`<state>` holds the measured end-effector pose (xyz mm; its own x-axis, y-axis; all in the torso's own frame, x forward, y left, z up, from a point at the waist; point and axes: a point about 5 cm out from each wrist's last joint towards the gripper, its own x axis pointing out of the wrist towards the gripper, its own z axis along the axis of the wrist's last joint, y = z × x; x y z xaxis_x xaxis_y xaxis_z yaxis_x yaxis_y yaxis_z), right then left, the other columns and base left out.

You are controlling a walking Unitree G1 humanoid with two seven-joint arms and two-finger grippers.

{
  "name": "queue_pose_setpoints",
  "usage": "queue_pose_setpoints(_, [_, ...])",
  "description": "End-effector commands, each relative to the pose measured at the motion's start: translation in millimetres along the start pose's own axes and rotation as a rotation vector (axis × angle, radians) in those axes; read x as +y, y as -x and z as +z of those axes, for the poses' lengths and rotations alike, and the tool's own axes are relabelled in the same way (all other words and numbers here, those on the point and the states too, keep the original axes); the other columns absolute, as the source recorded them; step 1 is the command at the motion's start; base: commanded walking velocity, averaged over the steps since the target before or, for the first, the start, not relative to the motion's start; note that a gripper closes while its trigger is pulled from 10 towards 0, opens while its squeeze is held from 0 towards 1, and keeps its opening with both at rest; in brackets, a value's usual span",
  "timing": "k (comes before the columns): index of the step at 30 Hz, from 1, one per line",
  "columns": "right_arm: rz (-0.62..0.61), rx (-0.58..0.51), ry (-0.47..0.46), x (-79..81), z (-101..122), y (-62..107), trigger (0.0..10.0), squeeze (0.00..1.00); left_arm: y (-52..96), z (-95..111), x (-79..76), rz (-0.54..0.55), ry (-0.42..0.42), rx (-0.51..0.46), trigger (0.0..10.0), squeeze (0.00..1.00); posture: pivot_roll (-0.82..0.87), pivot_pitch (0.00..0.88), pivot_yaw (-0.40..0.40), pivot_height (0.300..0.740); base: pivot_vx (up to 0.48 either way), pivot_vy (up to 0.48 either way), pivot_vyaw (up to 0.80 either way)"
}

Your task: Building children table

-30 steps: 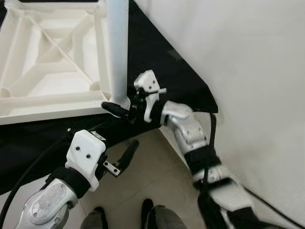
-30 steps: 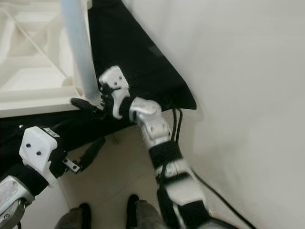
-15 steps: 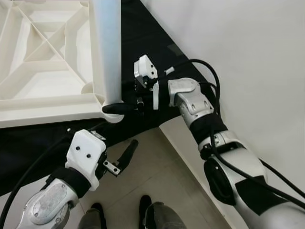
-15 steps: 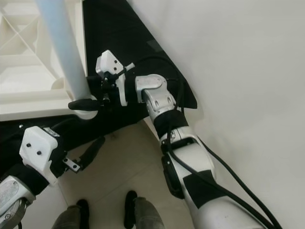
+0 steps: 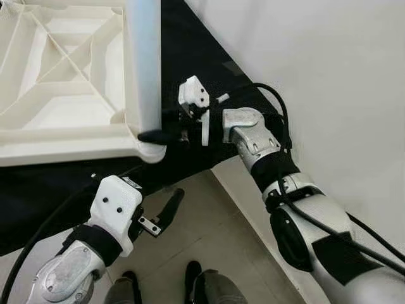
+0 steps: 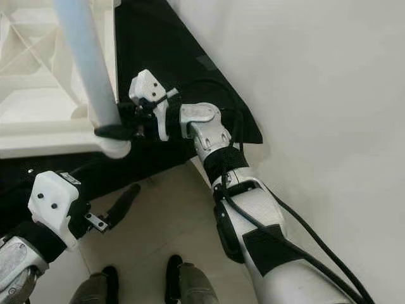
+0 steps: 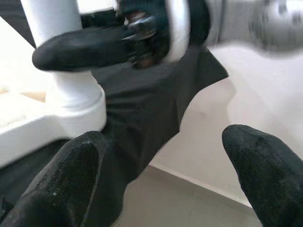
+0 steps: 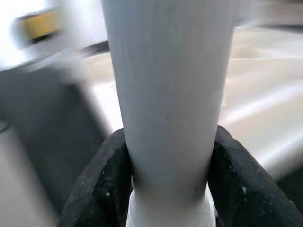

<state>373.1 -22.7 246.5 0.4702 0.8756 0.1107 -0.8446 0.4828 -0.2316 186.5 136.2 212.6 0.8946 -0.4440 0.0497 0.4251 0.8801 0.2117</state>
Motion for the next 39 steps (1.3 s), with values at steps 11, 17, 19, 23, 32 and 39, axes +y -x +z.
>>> queue_pose_setpoints(11, [-0.254, 0.109, -0.084, 37.7, -36, -20.4, 0.0, 0.00, 0.4, 2, 4.0, 0.005, -0.030, -0.003, 10.0, 0.00, 0.25, 0.313, -0.182, 0.740, 0.000, 0.000, 0.00])
queue_pose_setpoints(17, [-0.183, 0.087, -0.076, 33.8, -22, -27.3, 10.0, 0.00, -0.7, 3, 5.5, 0.012, -0.033, -0.010, 10.0, 0.00, 0.24, 0.310, -0.184, 0.740, 0.000, 0.000, 0.00])
queue_pose_setpoints(19, [-0.139, 0.052, -0.070, 29.9, -12, -25.5, 10.0, 0.90, -1.5, 3, 4.4, 0.009, -0.032, -0.010, 10.0, 0.00, 0.24, 0.310, -0.186, 0.740, 0.000, 0.000, 0.00])
queue_pose_setpoints(23, [0.047, -0.019, -0.072, 33.8, 1, -25.6, 10.0, 1.00, -2.2, 4, 3.8, 0.007, -0.028, -0.015, 10.0, 0.00, 0.24, 0.312, -0.189, 0.740, 0.000, 0.000, 0.00])
queue_pose_setpoints(32, [0.373, -0.091, 0.033, 30.7, 30, -31.6, 10.0, 0.00, -2.8, 5, 2.2, 0.003, -0.029, -0.016, 10.0, 0.00, 0.25, 0.315, -0.196, 0.740, 0.000, 0.000, 0.00])
queue_pose_setpoints(39, [0.350, -0.051, 0.061, 23.1, 38, -39.0, 10.0, 0.00, -0.6, 6, 1.7, 0.005, -0.033, -0.016, 10.0, 0.00, 0.26, 0.323, -0.200, 0.740, 0.000, 0.000, 0.00])
